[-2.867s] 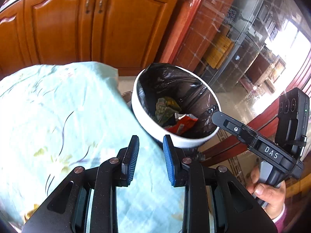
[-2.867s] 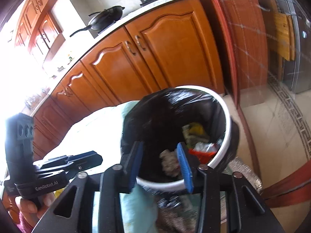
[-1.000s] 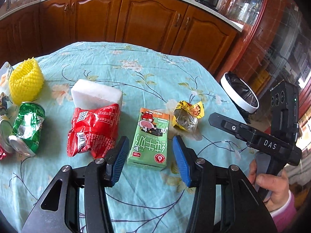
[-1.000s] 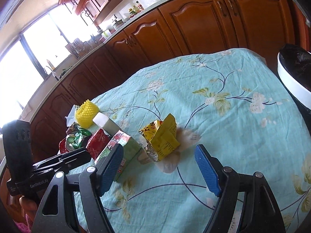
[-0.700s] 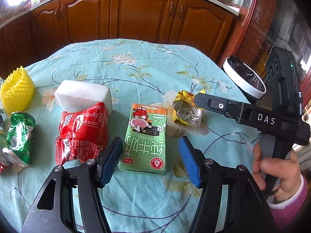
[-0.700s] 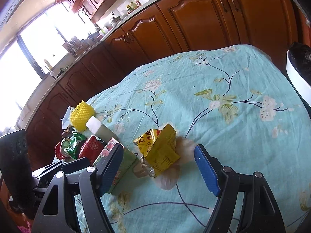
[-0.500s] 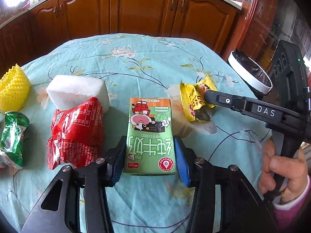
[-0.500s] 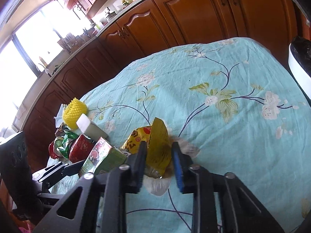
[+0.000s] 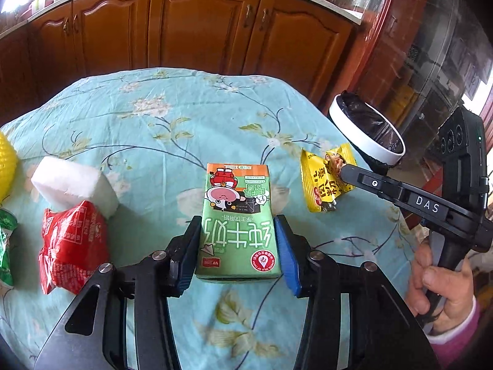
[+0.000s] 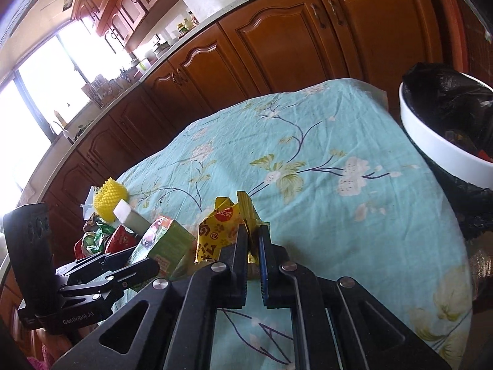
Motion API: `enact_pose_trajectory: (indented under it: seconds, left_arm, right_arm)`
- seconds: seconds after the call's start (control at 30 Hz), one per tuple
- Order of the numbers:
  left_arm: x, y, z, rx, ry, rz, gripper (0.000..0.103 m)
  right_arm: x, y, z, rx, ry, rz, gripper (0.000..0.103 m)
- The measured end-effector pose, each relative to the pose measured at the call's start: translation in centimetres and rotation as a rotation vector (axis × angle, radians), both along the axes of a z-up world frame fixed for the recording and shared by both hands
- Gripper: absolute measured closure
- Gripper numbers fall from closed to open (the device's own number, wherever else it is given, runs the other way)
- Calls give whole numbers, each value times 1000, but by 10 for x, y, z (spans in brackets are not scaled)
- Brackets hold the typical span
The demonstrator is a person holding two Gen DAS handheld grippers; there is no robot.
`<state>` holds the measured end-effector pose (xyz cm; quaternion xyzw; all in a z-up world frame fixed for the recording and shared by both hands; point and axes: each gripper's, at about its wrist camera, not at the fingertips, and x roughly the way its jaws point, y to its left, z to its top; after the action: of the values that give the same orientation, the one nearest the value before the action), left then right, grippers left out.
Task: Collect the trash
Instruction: 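Grasp the green milk carton with the left tool while the right tool grasps the yellow snack wrapper, then carry the green carton and yellow wrapper over the bin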
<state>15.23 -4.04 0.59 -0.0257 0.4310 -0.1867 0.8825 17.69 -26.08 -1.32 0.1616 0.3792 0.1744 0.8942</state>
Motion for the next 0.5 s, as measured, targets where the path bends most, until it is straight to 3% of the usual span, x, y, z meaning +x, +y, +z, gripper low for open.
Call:
enact_pose_trajectory:
  seconds: [0.5]
  left_arm:
    - [8, -67, 21, -8, -40, -132, 58]
  right_arm:
    - [-25, -71, 26, 14, -63, -139, 98]
